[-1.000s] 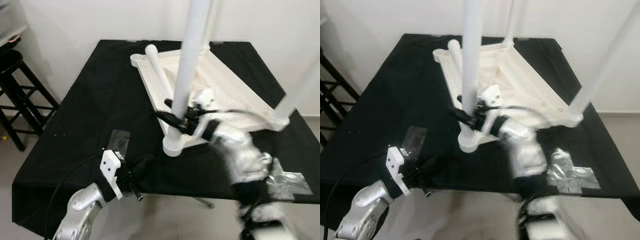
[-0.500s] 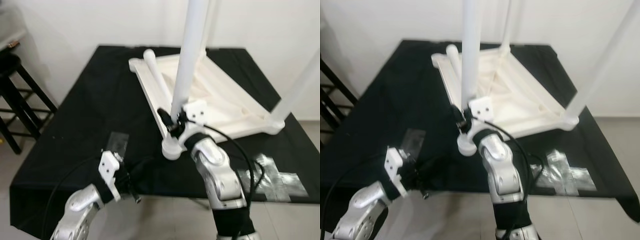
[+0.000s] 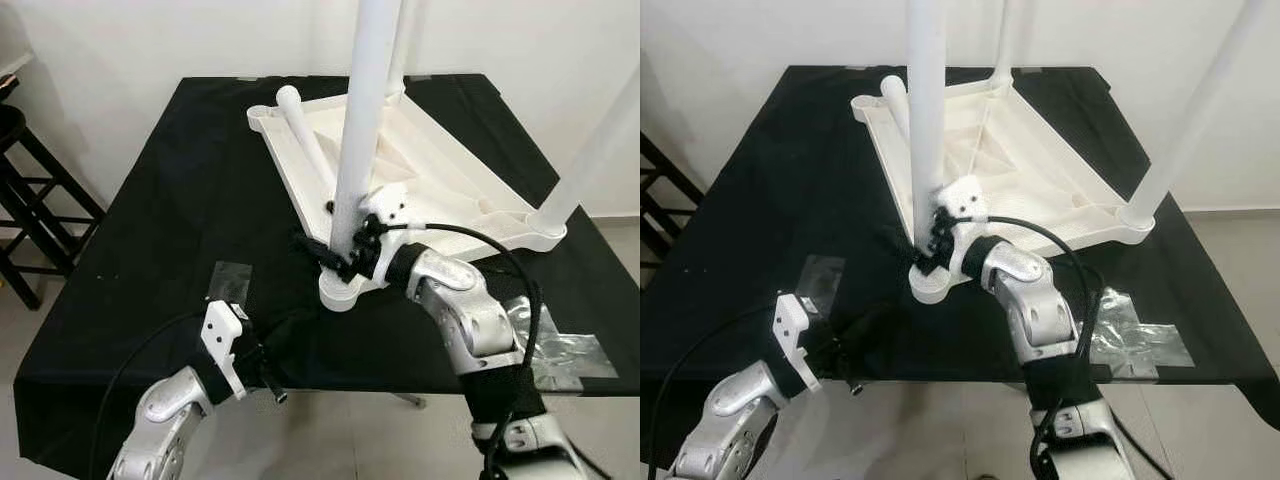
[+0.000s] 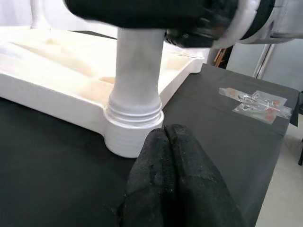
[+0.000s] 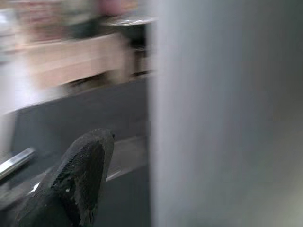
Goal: Building children table
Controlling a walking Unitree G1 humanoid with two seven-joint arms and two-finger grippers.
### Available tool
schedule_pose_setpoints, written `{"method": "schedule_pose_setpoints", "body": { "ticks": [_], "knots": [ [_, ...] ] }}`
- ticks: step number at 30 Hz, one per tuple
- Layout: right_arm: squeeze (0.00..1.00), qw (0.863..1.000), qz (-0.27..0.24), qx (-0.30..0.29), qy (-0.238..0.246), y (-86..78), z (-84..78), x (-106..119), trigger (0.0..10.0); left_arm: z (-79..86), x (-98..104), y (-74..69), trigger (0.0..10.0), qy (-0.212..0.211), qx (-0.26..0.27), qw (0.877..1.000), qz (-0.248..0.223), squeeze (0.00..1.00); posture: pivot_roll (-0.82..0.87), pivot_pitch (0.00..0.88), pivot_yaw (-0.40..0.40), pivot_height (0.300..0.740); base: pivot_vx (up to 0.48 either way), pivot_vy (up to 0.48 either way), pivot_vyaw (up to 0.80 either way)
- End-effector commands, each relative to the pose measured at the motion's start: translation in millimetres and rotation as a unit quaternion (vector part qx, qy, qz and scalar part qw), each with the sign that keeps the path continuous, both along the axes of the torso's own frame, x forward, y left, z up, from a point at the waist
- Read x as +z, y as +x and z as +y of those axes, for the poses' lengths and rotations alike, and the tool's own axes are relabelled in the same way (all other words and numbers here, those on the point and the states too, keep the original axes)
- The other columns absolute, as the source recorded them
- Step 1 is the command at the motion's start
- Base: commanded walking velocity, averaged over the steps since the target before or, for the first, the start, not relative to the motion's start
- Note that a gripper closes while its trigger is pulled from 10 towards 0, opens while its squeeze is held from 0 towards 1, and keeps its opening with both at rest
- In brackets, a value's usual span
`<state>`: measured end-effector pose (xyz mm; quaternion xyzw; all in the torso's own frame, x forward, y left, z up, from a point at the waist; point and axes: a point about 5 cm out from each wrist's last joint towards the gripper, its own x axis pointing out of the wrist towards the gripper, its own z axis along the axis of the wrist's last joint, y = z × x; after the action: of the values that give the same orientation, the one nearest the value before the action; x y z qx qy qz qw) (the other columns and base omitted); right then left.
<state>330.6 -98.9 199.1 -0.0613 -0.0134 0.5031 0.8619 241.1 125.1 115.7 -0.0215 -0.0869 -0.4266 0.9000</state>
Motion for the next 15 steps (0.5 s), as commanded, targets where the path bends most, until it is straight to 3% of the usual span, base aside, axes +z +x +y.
{"method": "schedule_pose_setpoints", "body": {
  "ticks": [1, 7, 8, 9, 15],
  "knots": [
    [0.0, 0.999, -0.006, 0.048, 0.0, 1.5, 1.8, 5, 10.0, 0.2, -5, -1.9, 10.0, 0.005, -0.002, 1.0, 0.008, 0.0, 0.03, 0.11, 0.001, 0.74, 0.0, 0.0, 0.0],
    [0.0, 0.998, 0.008, 0.069, -0.002, 16.6, -7.6, 9, 10.0, 0.3, -5, -1.5, 10.0, 0.006, -0.002, 1.0, 0.009, 0.0, 0.03, 0.109, 0.004, 0.74, 0.0, 0.0, 0.0],
    [0.0, 0.997, 0.02, 0.075, 0.002, 19.1, -10.0, 9, 0.8, 0.5, -5, -1.5, 10.0, 0.006, -0.003, 1.0, 0.009, 0.0, 0.04, 0.11, 0.007, 0.74, 0.0, 0.0, 0.0],
    [0.0, 0.996, 0.03, 0.084, 0.002, 20.8, -12.9, 8, 0.0, 0.8, -5, -1.5, 10.0, 0.006, -0.003, 1.0, 0.009, 0.0, 0.04, 0.111, 0.007, 0.74, 0.0, 0.0, 0.0],
    [0.0, 0.994, 0.048, 0.098, 0.006, 22.7, -23.6, 2, 0.0, 1.9, -5, -1.5, 10.0, 0.006, -0.002, 1.0, 0.01, 0.0, 0.04, 0.114, 0.01, 0.74, 0.0, 0.0, 0.0]
  ]
}}
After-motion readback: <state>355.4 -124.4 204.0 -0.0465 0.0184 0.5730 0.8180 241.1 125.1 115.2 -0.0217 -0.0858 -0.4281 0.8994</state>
